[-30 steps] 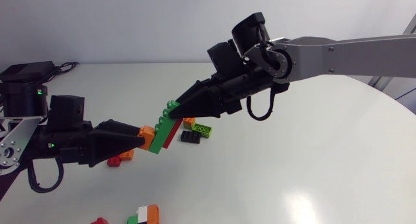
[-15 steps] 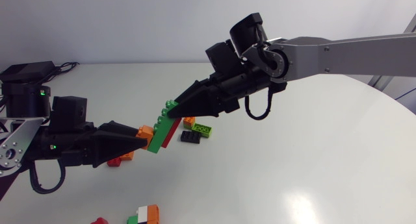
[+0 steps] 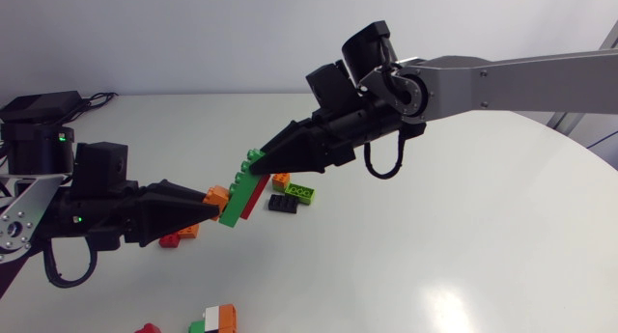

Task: Disassemble duplo

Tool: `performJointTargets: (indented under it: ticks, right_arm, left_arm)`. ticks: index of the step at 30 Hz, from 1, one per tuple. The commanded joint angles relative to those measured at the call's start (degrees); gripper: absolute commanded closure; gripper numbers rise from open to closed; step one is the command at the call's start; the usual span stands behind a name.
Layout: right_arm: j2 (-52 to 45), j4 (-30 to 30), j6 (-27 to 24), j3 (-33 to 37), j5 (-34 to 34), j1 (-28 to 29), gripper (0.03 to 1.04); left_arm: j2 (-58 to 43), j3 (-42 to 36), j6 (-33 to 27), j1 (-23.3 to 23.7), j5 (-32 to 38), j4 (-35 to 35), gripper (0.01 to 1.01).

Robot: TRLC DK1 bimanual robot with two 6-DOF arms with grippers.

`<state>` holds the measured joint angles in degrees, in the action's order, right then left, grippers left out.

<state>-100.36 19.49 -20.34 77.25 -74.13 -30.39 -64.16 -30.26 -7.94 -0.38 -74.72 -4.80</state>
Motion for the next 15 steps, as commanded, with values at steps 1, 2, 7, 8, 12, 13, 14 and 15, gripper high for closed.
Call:
performJointTargets:
  ticks: [1, 2, 7, 8, 12, 13, 14, 15]
  right_arm:
    - [-0.81, 0.82, -0.05, 1.32, -0.67, -0.02, 0.84]
    - [-0.81, 0.82, -0.14, 1.32, -0.58, 0.25, 0.84]
    - [-1.33, 0.91, -0.14, 1.85, -0.58, 1.74, 0.84]
    - [-1.42, 0.99, -0.14, 1.85, -0.58, 1.92, 0.84]
    - [-1.42, 1.08, -0.14, 1.85, -0.49, 2.18, 0.84]
    - [-1.33, 1.08, -0.05, 1.85, -0.32, 2.18, 0.84]
    - [-1.42, 1.08, -0.05, 1.94, -0.14, 2.35, 0.84]
    - [-1.42, 1.34, 0.04, 2.11, 0.48, 2.35, 0.84]
  left_arm:
    - [-0.17, 1.26, 0.83, 1.35, 0.36, 0.23, 0.851]
    - [-0.17, 1.17, 0.83, 1.88, 0.36, 0.23, 0.851]
    - [-0.17, -0.15, 2.14, 7.15, 0.36, 0.32, 0.851]
    - [-0.17, -0.15, 2.14, 7.41, 0.45, 0.32, 0.849]
    - [-0.17, -0.15, 1.97, 6.89, 1.77, 0.32, 0.851]
    - [-0.17, -0.15, 1.79, 6.62, 3.35, 0.40, 0.849]
    - [-0.17, -0.06, 1.44, 6.27, 6.60, 0.58, 0.849]
    - [-0.35, 0.11, 1.27, 5.83, 10.38, 1.28, 0.849]
